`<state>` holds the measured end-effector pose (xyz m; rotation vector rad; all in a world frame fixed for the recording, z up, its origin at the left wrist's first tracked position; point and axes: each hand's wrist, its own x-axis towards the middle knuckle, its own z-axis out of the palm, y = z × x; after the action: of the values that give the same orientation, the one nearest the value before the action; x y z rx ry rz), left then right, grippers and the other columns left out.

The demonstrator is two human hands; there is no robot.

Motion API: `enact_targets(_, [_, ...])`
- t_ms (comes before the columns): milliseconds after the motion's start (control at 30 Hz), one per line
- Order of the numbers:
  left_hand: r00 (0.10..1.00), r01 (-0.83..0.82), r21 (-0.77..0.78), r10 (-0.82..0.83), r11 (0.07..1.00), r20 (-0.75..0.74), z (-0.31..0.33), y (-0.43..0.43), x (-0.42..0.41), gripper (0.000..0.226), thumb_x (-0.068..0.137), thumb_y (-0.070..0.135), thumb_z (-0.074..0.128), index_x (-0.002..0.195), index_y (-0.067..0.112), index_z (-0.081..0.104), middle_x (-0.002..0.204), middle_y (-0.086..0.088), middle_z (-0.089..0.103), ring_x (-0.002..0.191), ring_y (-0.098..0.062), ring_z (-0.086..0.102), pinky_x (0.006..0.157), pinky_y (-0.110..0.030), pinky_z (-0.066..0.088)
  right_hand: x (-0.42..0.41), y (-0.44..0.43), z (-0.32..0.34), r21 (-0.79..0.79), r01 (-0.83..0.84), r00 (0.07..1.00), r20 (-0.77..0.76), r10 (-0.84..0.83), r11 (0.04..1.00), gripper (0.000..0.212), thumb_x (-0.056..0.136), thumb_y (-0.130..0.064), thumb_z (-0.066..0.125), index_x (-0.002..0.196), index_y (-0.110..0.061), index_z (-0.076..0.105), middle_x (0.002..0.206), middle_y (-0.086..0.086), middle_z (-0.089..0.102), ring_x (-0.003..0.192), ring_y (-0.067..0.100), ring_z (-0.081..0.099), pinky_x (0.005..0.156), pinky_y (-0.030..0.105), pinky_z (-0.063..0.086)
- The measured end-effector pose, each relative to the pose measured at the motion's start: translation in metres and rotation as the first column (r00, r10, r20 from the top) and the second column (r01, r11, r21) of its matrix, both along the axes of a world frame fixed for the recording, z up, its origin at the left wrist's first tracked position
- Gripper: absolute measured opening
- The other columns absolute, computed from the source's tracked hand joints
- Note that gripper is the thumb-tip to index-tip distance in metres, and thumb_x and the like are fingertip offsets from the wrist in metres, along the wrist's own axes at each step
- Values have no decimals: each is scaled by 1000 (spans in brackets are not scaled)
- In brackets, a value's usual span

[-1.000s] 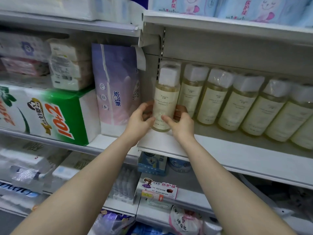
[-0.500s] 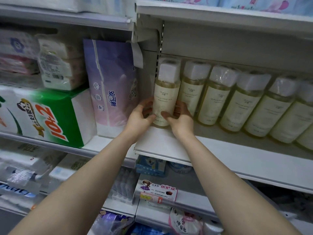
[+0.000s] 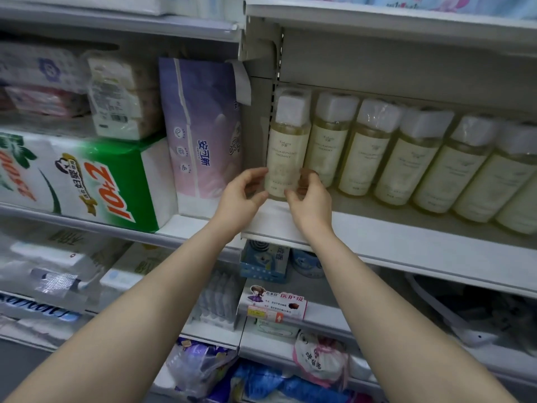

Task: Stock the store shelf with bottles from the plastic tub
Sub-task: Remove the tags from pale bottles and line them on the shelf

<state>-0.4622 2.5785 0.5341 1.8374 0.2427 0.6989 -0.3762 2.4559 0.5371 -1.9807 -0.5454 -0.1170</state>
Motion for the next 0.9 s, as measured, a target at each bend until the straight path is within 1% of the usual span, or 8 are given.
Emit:
enact_targets(67, [1000,2,13,-2,1000,13,0,-5,-15,44,90,-6,61,127,18,58,120,6,63,113,-8,60,99,-15,45,-16,-4,-1,16,5,1000,27,-6,1000,47,92,-15,64,137,-17,51,124,4,63,110,20,60,98,39,51])
enact_targets(133, [1000,-2,26,1,1000,14,1,-9,-29,42,91,-4,61,125,21,60,119,7,64,114,-9,60,100,-17,45,-30,-7,-2,37,11,999,42,-12,999,44,92,-10,62,135,-17,54,120,3,64,106,17,60,97,39,51])
enact_targets(267, [1000,-21,64,21,998,10,0,-18,-67,32,94,6,61,118,27,63,115,7,67,110,-12,62,98,-26,49,-69,-16,-3,88,-7,998,60,1,996,33,93,-6,57,123,-19,63,112,-2,68,99,14,62,95,40,52])
enact_targets(400, [1000,-29,53,29,998,11,-12,-22,-104,29,94,7,61,118,22,65,114,8,68,105,-10,64,97,-36,54,-108,-21,-16,94,-31,996,86,23,995,29,92,-5,57,115,-20,67,107,-3,70,94,14,63,92,39,53])
enact_targets(567, [999,-46,-45,45,998,-20,-45,-27,-151,32,94,4,59,122,20,64,107,-1,70,101,-9,65,93,-28,54,-147,-22,-54,0,-83,979,189,81,997,23,89,-4,59,104,-16,72,99,0,73,89,17,66,86,35,53])
enact_targets(633, [998,-58,-47,56,997,-42,-67,-26,-169,33,94,3,60,125,14,63,105,-1,69,99,-8,65,92,-25,53,-160,-19,-78,-32,-126,978,165,129,992,23,89,-4,59,104,-14,72,98,2,73,89,17,67,86,33,53])
enact_targets(733, [993,-81,-104,71,991,-99,-103,-23,-191,32,93,-2,59,124,7,61,101,-4,67,93,-8,63,89,-27,53,-179,-14,-121,-134,-184,972,121,201,974,23,88,-5,60,103,-16,72,96,1,73,88,19,66,83,35,53])
enact_targets(900, [967,-154,-212,103,965,-232,-170,-20,-229,31,94,-1,59,119,16,62,97,4,66,84,4,62,82,-21,52,-207,-16,-196,-270,-281,960,-72,272,921,22,90,-5,59,104,-16,72,97,0,73,88,18,65,83,36,53])
